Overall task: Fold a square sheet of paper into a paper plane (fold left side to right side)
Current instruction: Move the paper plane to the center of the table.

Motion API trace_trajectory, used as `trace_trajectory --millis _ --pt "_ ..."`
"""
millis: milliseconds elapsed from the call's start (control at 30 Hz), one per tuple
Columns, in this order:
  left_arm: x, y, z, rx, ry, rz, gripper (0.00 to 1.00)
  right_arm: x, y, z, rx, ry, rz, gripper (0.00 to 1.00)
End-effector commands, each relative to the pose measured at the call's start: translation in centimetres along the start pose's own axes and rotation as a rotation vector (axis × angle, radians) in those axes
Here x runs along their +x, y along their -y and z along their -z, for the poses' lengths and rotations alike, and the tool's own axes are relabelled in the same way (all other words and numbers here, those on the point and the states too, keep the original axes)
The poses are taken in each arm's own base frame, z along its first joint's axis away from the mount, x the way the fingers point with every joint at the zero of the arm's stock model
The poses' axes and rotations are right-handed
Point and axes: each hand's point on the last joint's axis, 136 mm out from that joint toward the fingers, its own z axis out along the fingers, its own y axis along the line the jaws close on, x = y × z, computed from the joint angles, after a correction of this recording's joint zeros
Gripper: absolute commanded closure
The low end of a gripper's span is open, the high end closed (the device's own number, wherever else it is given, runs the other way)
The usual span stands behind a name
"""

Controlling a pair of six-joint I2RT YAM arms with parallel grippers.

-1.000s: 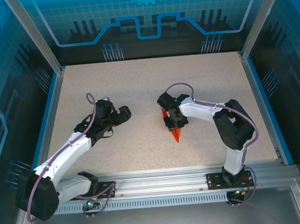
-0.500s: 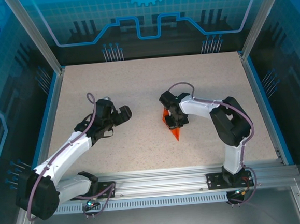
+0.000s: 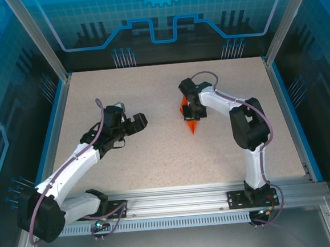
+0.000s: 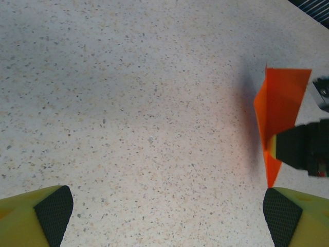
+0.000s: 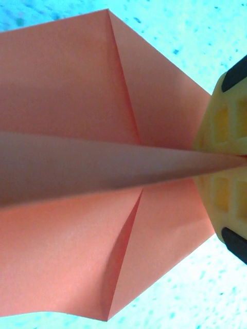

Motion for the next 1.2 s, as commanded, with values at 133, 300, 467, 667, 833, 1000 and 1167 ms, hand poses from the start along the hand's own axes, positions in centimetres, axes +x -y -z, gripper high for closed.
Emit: trace_trajectory --millis 133,300,467,667,833,1000,1167 --pt "0.1 1.0 0.0 0.041 -0.044 -0.034 0.01 0.1 0.4 -2.2 0.056 -0.092 -0.009 0.9" --pt "0.2 1.1 -0.3 0.04 -0.056 -0.037 0.01 0.5 0.1 -3.6 0.049 -0.129 -0.024 0.89" --pt "0.1 1.2 -0.5 0.04 -0.06 -0.04 0.01 1.0 -0.1 -4.3 0.041 -0.152 -0.033 0.81" --pt "-0.1 1.4 -0.5 0.042 -0.061 -0.045 0.01 1.1 -0.1 -4.3 0.04 -0.155 -0.026 0.78" --pt "-0.2 1.5 -0.4 0.038 -0.063 -0.053 0.01 0.9 -0.3 -3.4 0.048 -0.137 -0.01 0.77" --pt "-0.5 1.7 -0.4 0.034 -0.064 -0.058 0.01 0.6 -0.3 -2.3 0.062 -0.114 0.006 0.77" --pt "-0.8 1.9 -0.5 0.03 -0.07 -0.057 0.01 0.6 -0.8 -0.9 0.052 -0.091 0.022 0.72"
